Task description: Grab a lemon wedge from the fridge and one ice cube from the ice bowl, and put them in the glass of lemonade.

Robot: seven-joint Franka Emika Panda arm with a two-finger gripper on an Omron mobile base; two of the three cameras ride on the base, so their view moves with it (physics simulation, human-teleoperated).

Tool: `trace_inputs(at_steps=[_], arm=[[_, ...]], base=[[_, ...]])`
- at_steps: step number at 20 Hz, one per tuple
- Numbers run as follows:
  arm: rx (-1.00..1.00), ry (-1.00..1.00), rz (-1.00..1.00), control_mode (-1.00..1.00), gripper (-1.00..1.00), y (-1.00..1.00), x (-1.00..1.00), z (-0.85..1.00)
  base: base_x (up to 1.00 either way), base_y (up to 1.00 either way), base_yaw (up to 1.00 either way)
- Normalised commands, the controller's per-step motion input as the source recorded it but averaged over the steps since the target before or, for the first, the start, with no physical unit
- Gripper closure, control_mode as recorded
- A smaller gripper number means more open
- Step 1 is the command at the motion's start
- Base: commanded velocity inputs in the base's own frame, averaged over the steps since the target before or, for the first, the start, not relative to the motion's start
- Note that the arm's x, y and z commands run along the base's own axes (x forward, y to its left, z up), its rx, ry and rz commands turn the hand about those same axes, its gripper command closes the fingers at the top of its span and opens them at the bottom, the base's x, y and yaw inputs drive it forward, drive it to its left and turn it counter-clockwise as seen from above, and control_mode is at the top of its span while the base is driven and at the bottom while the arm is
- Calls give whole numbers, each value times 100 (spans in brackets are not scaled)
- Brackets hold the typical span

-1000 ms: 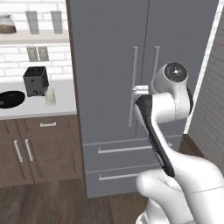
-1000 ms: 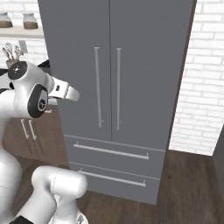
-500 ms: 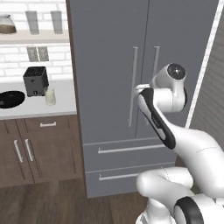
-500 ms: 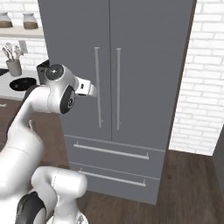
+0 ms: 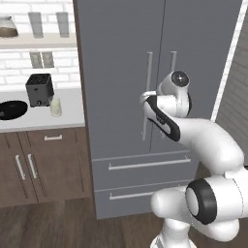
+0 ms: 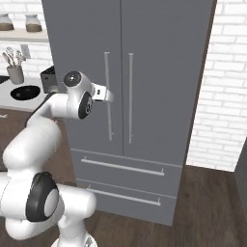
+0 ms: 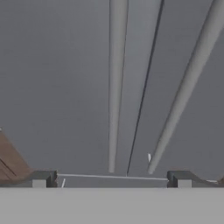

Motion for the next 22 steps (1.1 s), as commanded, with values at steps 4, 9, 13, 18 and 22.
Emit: trace_inputs(at_steps=[4,9,13,18,22], arm=[[-4,0,0,-100,-100,0,65,-29],[-3,0,-1,-100,-100,0,63,-32],[0,0,0,-100,-100,0,64,-11],[-2,0,0,-100,-100,0,62,-17],[-5,-3,0,-100,-100,-2,46,-28]], base=[[0,0,0],[0,0,0],[0,0,0],[0,0,0],[0,0,0]])
